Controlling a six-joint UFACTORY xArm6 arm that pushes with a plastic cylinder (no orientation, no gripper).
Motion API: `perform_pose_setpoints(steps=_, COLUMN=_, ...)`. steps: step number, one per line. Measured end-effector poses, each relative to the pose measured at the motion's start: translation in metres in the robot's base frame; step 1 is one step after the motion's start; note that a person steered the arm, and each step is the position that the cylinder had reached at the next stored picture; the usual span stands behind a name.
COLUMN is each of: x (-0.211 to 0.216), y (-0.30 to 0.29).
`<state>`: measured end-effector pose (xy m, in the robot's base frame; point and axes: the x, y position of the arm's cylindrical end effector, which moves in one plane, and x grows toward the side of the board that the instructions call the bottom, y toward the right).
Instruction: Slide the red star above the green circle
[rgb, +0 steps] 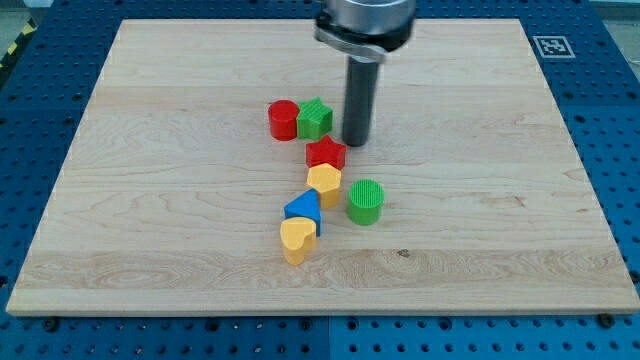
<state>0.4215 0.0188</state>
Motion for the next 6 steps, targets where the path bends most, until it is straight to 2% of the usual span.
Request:
perform_pose_setpoints(steps=1, x=0.000, y=-0.057)
perform_pose_setpoints(steps=2, x=0.000, y=-0.076)
perform_pose_setpoints(steps=6, x=0.033, y=-0.061)
